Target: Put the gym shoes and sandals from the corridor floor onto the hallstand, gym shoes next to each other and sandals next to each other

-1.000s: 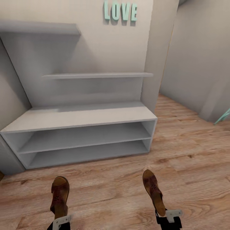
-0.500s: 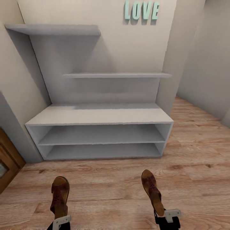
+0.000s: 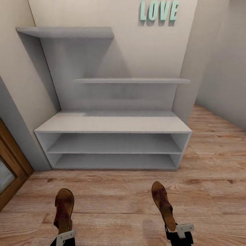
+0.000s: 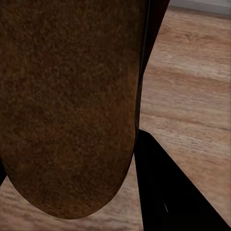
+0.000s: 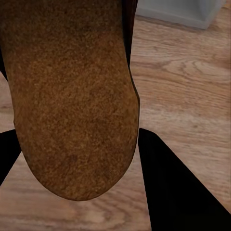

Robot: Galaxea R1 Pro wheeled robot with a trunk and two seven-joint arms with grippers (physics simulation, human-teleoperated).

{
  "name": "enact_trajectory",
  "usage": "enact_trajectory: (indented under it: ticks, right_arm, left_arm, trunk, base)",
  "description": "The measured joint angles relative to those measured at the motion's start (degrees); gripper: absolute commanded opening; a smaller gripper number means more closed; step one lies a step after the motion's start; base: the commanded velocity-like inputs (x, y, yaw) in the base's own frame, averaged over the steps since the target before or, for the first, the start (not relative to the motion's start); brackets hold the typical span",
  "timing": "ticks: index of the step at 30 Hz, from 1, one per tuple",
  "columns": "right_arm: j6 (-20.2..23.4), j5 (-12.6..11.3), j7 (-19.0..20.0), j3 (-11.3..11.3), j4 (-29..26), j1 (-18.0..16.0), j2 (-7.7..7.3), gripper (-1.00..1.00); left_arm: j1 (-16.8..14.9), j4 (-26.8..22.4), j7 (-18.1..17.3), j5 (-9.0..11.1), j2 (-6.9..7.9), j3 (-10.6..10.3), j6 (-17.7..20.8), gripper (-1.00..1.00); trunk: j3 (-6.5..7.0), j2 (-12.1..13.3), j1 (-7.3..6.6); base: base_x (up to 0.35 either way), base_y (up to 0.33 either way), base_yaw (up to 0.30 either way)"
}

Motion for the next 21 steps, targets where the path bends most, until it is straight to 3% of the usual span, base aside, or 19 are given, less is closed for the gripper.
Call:
enact_trajectory:
  ticks: [13, 14, 15, 18, 19, 20, 21]
  right_arm:
    - [0.02, -0.14, -0.08, -0.06, -0.15, 0.0, 0.19, -1.0]
    - [0.02, -0.18, -0.08, -0.1, -0.19, 0.0, 0.07, -1.0]
    - [0.04, -0.25, -0.16, -0.59, -0.32, 0.0, -0.97, -1.0]
    - [0.19, -0.28, -0.43, -4.53, -0.46, 0.0, -3.16, -1.0]
    - [0.6, 0.75, -0.25, -11.57, -0.55, 0.02, -5.56, -1.0]
    - [0.27, -1.77, -0.11, -21.75, -0.68, 0.0, -8.08, -1.0]
    - [0.31, -1.43, -0.01, -22.1, -0.68, 0.01, -8.49, -1.0]
  left_arm:
    - [0.01, -0.06, -0.38, -0.26, -0.01, -0.27, 0.02, -1.0]
    - [-0.01, -0.11, -0.61, -0.44, -0.03, -0.56, 0.23, -1.0]
    - [-0.51, -0.15, -0.79, -0.58, 0.12, -0.82, 1.65, -1.0]
    - [-1.01, -0.84, -0.82, -1.05, 0.27, -0.81, 6.32, -1.0]
    - [-4.2, -1.55, -0.86, -2.66, 0.34, -0.62, 17.2, -1.0]
    - [-7.95, -3.36, -0.87, -3.39, 0.32, -1.14, 21.45, -1.0]
    - [-9.07, -3.72, -0.88, -3.71, 0.32, -0.93, 23.16, -1.0]
  trunk:
    - [0.0, 0.0, 0.0]
    - [0.0, 0.0, 0.0]
    - [0.0, 0.0, 0.0]
    - [0.0, 0.0, 0.0]
    - [-0.01, 0.0, 0.0]
    - [0.01, 0.0, 0.0]
    - [0.01, 0.0, 0.0]
  base:
    - [0.0, 0.0, 0.0]
    - [0.0, 0.0, 0.0]
    - [0.0, 0.0, 0.0]
    - [0.0, 0.0, 0.0]
    - [0.0, 0.0, 0.0]
    - [0.0, 0.0, 0.0]
    - [0.0, 0.0, 0.0]
